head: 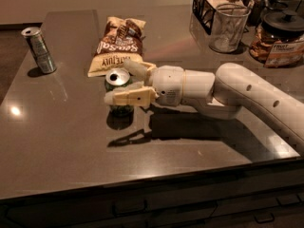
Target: Place green can upright
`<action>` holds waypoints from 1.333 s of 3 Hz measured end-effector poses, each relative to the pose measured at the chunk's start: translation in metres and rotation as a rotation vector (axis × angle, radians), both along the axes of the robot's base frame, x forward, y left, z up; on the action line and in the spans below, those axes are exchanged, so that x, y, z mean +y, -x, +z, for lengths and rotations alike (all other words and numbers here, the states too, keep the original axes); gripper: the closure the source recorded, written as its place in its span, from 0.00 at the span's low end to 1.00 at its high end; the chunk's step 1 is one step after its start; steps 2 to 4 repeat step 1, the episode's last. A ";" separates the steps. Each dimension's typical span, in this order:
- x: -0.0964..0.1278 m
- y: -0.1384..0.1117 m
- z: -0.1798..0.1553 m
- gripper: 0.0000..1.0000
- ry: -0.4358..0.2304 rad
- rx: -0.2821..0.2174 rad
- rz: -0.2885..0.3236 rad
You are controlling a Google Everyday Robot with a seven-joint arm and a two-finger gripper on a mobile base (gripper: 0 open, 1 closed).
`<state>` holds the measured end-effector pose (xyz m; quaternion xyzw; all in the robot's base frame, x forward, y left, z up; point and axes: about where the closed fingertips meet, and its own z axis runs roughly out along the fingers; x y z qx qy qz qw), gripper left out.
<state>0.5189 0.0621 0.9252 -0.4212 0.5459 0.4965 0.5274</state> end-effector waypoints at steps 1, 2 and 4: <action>0.000 0.000 0.000 0.00 0.000 0.000 0.000; 0.000 0.000 0.000 0.00 0.000 0.000 0.000; 0.000 0.000 0.000 0.00 0.000 0.000 0.000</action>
Offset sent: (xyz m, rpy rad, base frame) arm 0.0000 0.0000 0.0000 0.0000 0.0000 0.0000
